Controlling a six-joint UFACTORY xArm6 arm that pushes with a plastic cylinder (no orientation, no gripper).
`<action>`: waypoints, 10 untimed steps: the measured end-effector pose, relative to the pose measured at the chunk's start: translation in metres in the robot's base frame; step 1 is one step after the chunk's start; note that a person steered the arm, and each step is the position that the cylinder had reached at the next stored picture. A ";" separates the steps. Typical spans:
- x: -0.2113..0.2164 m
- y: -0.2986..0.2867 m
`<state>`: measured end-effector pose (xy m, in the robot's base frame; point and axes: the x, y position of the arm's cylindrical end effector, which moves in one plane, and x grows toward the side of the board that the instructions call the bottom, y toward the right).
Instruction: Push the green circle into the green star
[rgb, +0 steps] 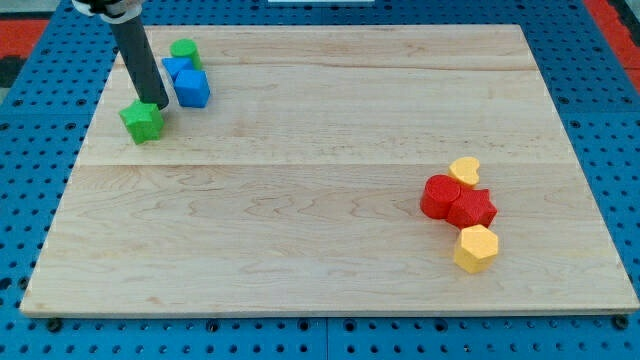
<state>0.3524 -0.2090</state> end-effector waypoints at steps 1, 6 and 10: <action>-0.054 -0.001; -0.087 0.128; 0.026 0.206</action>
<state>0.3787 -0.0026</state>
